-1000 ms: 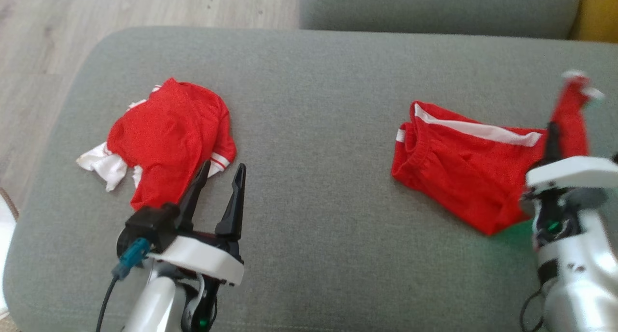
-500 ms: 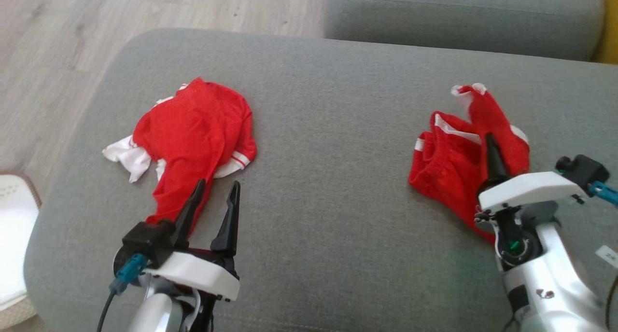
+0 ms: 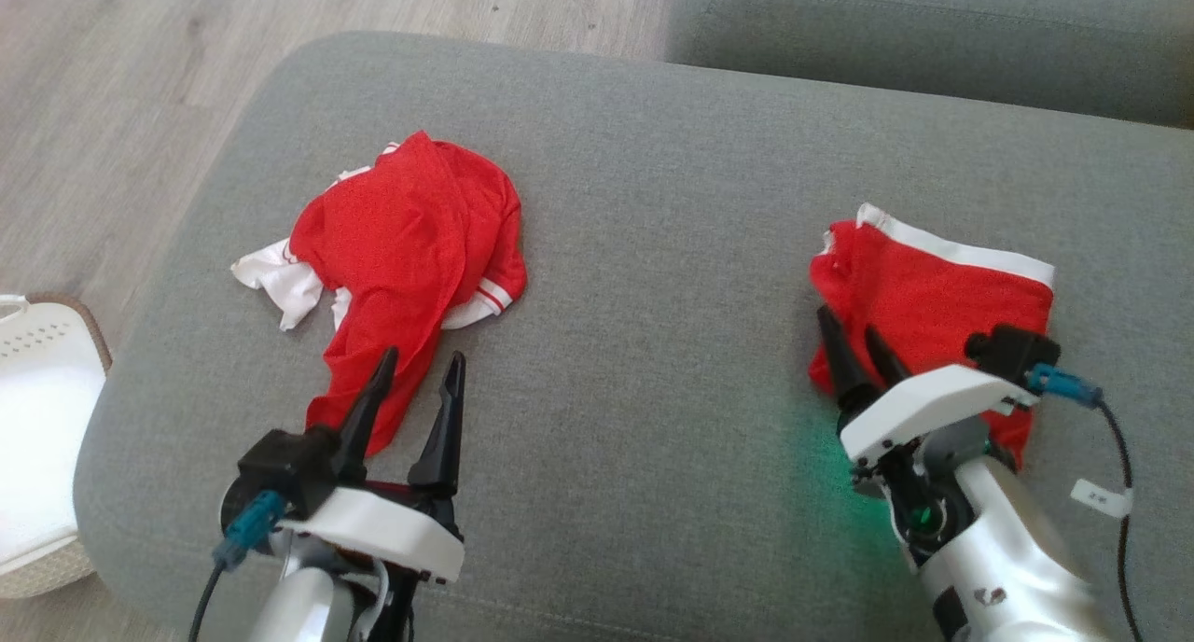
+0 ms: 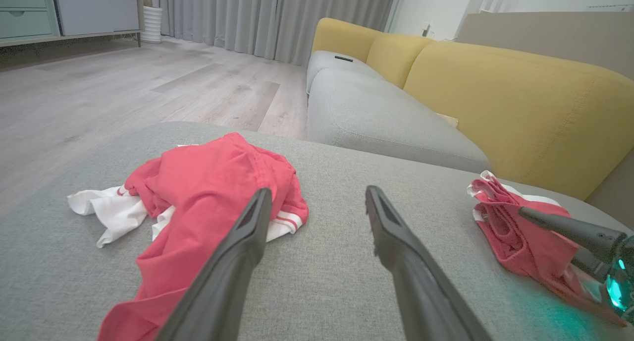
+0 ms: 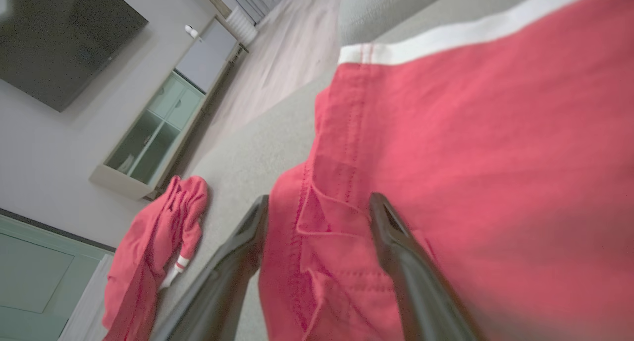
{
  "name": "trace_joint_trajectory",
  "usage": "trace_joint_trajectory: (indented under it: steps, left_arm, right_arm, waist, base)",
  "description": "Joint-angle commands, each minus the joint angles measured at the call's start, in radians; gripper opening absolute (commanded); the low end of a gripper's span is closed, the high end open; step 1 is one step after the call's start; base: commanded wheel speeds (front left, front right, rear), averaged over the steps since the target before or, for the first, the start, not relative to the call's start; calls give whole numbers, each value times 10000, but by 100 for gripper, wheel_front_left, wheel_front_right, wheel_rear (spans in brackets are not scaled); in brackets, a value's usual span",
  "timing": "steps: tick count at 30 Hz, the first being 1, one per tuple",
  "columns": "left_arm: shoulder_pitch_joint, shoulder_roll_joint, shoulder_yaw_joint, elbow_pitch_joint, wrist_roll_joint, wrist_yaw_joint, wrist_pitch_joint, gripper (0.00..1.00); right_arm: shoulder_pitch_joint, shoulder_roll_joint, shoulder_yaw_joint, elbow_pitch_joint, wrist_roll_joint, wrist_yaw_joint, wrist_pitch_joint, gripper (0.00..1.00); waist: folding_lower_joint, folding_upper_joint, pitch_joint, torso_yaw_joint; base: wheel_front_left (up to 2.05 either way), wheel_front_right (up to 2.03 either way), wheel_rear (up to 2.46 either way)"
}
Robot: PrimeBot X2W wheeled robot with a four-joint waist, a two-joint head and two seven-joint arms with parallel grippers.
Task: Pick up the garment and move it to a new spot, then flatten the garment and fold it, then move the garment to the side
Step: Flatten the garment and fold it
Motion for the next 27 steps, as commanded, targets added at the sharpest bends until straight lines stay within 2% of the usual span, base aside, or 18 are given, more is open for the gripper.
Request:
trace_joint_trajectory:
  steps: [1, 8, 14, 21, 23, 27]
  left_arm:
    - [-262, 49, 308, -281, -102, 12, -122, 100]
    - [-227, 49, 284, -262, -133, 64, -122, 100]
    - [-165, 49, 336, -274, -87, 67, -122, 100]
    - [-187, 49, 444, -415, -27, 28, -122, 100]
    - [-220, 49, 471, -478, -22, 31, -122, 100]
    - [-256, 49, 522, -554, -21, 62, -122, 100]
  right_arm:
    - [-223, 138, 349, -82, 5, -7, 13, 100]
    - [-192, 198, 1151, 501, 182, -7, 326, 100]
    - [-384, 62, 1455, 358, 51, -7, -309, 100]
    - [-463, -868, 1672, -124, -1219, -7, -1623, 100]
    - [-444, -1186, 1492, -183, -1850, -7, -1972, 100]
    - [-274, -1391, 880, -334, -2654, -7, -2271, 100]
  waist:
    - [0, 0, -25, 7]
    - [0, 0, -148, -188]
    - [0, 0, -292, -624]
    - [0, 0, -475, -1285]
    - [0, 0, -512, -1482]
    - [0, 0, -535, -1766]
  base:
    - [0, 0, 0]
    - [0, 0, 0]
    - [0, 0, 0]
    - [0, 0, 0]
    - [0, 0, 0]
    - [0, 0, 0]
